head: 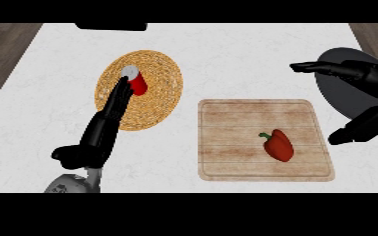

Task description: Pick the bell pepper from the cutting board and place it in the pan

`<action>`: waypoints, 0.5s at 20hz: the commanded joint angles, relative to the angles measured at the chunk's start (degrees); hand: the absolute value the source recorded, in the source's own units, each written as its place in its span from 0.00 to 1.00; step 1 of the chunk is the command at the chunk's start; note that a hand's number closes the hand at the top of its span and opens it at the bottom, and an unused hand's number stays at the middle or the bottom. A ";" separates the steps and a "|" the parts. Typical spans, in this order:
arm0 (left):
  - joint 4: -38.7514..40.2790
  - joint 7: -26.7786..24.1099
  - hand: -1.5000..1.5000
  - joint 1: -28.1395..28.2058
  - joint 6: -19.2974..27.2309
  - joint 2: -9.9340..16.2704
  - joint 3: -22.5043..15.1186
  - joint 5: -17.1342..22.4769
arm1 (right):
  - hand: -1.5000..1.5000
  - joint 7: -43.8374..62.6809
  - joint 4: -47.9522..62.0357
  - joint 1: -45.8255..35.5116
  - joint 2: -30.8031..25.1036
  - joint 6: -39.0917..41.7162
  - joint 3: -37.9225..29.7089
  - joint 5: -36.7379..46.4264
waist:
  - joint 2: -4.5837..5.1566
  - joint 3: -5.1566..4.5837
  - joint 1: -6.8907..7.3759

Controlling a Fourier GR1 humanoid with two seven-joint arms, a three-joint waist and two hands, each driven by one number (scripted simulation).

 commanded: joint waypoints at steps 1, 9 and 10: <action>-0.28 0.25 0.50 0.15 -0.06 -1.37 -1.22 -0.26 | 0.00 -10.50 1.30 -4.78 -2.23 6.40 4.77 8.55 | -0.12 -0.07 0.73; 2.55 -1.28 0.50 -0.46 -1.74 -0.58 1.59 0.65 | 0.00 -14.62 -3.50 -6.41 -5.96 -3.84 20.27 26.99 | -0.41 -0.21 -0.47; 1.33 0.00 0.50 0.27 -0.36 -1.71 -0.49 -0.71 | 0.00 -14.28 -4.82 -4.88 -4.81 -7.18 23.86 30.69 | -0.55 -0.17 -0.55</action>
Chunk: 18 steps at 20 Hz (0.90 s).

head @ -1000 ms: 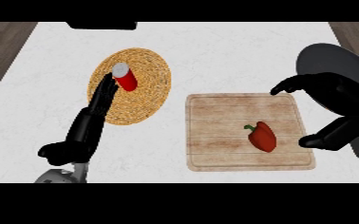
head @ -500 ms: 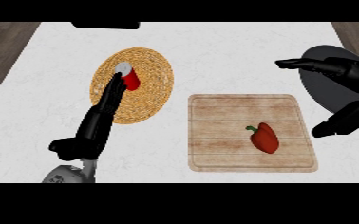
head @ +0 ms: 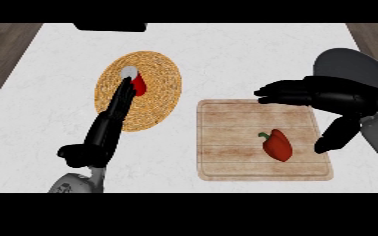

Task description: Pick the bell pepper from the cutting board and place it in the pan

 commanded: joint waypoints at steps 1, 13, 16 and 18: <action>0.38 -0.53 0.50 0.12 -0.32 0.31 0.72 -0.42 | 0.00 -9.88 1.16 -1.97 -1.87 0.70 6.93 10.31 | -0.13 -0.04 -0.32; -2.27 3.04 0.50 1.61 0.07 -2.14 1.59 -3.88 | 0.00 -13.63 11.35 -1.22 5.31 -7.89 9.06 25.85 | -0.57 -0.10 -1.90; -0.21 2.81 0.50 -0.03 -0.67 -3.34 2.90 -4.25 | 0.00 -14.17 16.68 -1.92 8.76 -10.55 9.27 30.47 | -0.49 -0.10 -1.85; -2.09 3.18 0.50 2.01 -0.46 -3.92 1.95 -5.43 | 0.00 -10.33 12.38 1.00 10.33 -9.50 9.22 31.37 | -0.60 -0.11 -2.07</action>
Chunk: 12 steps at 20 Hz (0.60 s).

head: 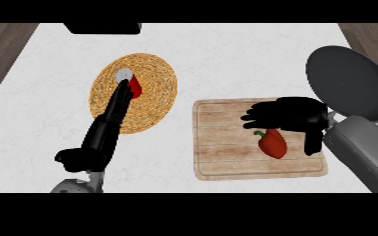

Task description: Pick the bell pepper from the cutting board and place it in the pan

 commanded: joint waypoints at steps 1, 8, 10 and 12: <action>-0.81 -0.34 0.50 1.34 0.09 -1.92 -0.74 -2.02 | 0.00 -5.66 5.41 -1.38 2.08 2.06 -2.40 3.11 | 0.00 0.00 0.00; 2.49 -0.81 0.50 -0.85 -3.03 -1.73 3.69 -1.03 | 0.00 -2.47 6.75 -1.00 7.63 4.03 -4.50 4.10 | -0.02 -0.02 -0.19; -1.00 1.06 0.50 0.76 -2.09 -1.77 2.26 -2.77 | 0.00 0.48 2.19 2.23 8.73 4.23 -3.19 5.11 | -0.12 -0.02 -0.36; 3.07 -1.02 0.50 -1.07 -4.97 -1.30 5.45 -0.55 | 0.00 -3.81 11.57 0.97 10.63 -1.90 -3.21 8.41 | 0.07 0.00 -0.05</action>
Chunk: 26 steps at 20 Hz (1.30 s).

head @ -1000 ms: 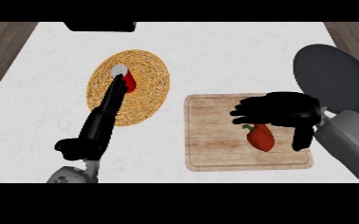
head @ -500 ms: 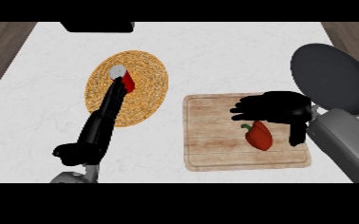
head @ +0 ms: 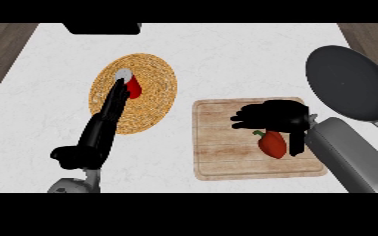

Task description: Pick the bell pepper from the cutting board and place it in the pan

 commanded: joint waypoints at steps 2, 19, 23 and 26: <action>-1.85 2.78 0.50 -0.15 -0.94 -0.11 1.01 -0.28 | 0.00 -1.27 5.70 0.28 4.02 0.39 0.41 4.49 | 0.02 0.02 0.11; -2.43 2.83 0.50 1.55 -0.56 -4.33 -0.10 -4.58 | 1.00 -11.42 16.65 -1.58 7.46 -15.71 -2.66 15.50 | 0.06 0.04 0.13; -1.14 2.54 0.50 -0.61 -1.17 -3.93 1.65 -4.85 | 1.00 -11.29 11.40 -0.27 8.31 -15.71 -5.89 13.33 | -0.06 0.02 -0.29; -3.23 0.84 0.50 3.25 -2.19 -3.31 1.52 -4.00 | 1.00 -13.39 9.11 0.37 5.83 -18.17 -11.24 8.52 | -0.20 0.02 -0.44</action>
